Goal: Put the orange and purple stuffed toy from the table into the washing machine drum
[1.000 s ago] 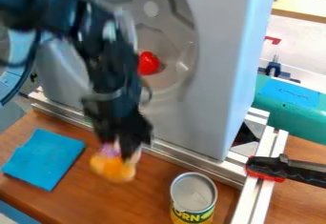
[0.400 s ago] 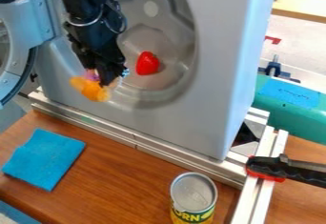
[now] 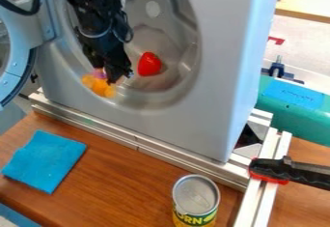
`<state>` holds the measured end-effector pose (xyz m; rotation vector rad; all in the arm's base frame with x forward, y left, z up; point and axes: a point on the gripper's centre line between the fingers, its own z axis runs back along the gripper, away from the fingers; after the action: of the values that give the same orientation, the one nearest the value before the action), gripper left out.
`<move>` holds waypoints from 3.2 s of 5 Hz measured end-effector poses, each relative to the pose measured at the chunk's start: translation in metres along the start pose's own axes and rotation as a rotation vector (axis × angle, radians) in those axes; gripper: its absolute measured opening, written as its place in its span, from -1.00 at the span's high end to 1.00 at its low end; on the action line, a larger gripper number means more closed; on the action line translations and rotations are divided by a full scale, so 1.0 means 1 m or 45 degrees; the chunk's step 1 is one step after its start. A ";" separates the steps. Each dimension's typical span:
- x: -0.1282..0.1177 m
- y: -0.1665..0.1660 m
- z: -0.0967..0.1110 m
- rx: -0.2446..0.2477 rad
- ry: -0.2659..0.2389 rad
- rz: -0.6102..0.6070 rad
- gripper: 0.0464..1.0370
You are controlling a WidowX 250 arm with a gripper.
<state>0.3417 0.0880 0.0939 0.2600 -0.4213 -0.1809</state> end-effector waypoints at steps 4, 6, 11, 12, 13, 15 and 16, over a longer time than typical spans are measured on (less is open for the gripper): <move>0.038 -0.016 -0.036 -0.194 -0.215 -0.048 0.11; 0.044 -0.020 -0.045 -0.234 -0.197 -0.054 0.11; 0.043 -0.023 -0.029 -0.259 -0.163 0.020 -0.93; 0.032 -0.022 -0.009 -0.274 -0.190 0.030 -0.93; 0.016 -0.026 0.006 -0.338 -0.112 -0.017 -0.93; -0.041 -0.109 0.019 -0.562 0.225 -0.273 -0.93; -0.050 -0.158 0.026 -0.613 0.260 -0.334 -0.93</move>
<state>0.2670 -0.0561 0.0531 -0.1420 -0.1300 -0.4994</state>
